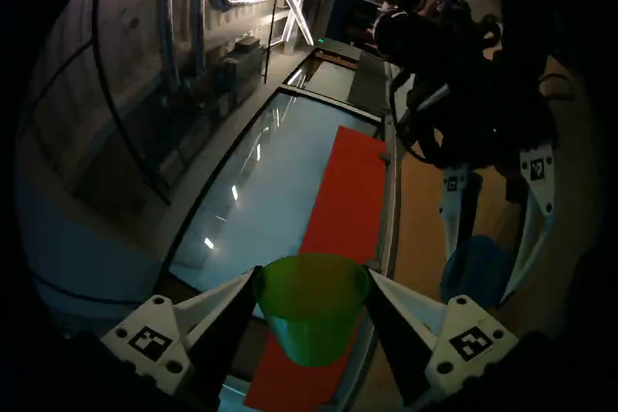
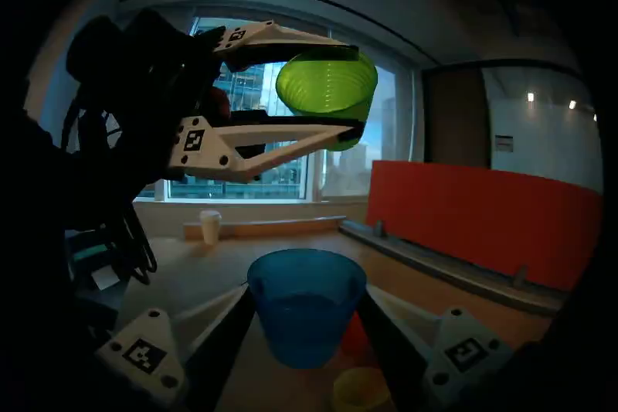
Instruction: Pour water
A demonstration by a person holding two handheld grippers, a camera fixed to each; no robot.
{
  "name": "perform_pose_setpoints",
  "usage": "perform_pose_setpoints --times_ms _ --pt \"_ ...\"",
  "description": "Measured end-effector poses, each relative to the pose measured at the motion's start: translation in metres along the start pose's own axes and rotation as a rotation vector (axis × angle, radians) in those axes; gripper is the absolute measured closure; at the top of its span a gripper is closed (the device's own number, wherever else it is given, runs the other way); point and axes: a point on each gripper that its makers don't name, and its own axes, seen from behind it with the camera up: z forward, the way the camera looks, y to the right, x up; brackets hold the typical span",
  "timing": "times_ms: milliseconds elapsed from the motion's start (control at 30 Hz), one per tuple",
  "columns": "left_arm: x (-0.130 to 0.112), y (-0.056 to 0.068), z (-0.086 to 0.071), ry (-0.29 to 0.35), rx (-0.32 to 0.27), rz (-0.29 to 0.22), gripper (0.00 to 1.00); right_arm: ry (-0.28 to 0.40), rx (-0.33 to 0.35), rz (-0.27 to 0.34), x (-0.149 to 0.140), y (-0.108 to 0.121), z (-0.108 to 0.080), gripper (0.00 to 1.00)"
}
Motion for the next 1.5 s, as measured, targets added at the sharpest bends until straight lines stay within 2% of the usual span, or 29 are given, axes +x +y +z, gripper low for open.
perform_pose_setpoints --times_ms 300,400,567,733,1033,1100,1200,1500 --pt "0.007 -0.002 -0.007 0.04 -0.035 -0.276 0.11 0.005 -0.007 0.002 0.001 0.002 -0.002 0.11" --pt "0.006 -0.004 -0.006 0.036 -0.046 -0.381 0.11 0.004 -0.009 0.004 0.001 0.003 -0.002 0.12" --pt "-0.004 -0.014 -0.001 0.019 -0.049 -0.585 0.11 0.006 -0.009 0.003 0.002 0.002 -0.003 0.11" --pt "-0.012 -0.023 -0.003 0.032 -0.051 -0.762 0.11 0.008 -0.011 -0.003 0.004 0.002 -0.005 0.11" --pt "-0.025 -0.026 0.0 0.039 -0.077 -1.009 0.11 0.013 -0.017 -0.003 0.008 0.002 -0.008 0.11" --pt "-0.024 -0.026 0.0 0.051 -0.088 -1.048 0.11 0.012 -0.018 -0.004 0.008 0.002 -0.009 0.11" --pt "-0.025 -0.025 0.0 0.062 -0.094 -1.075 0.11 0.01 -0.022 -0.004 0.008 0.002 -0.01 0.11" --pt "-0.038 -0.011 -0.006 0.033 -0.087 -1.042 0.11 0.01 -0.036 0.008 0.008 0.008 -0.015 0.11"
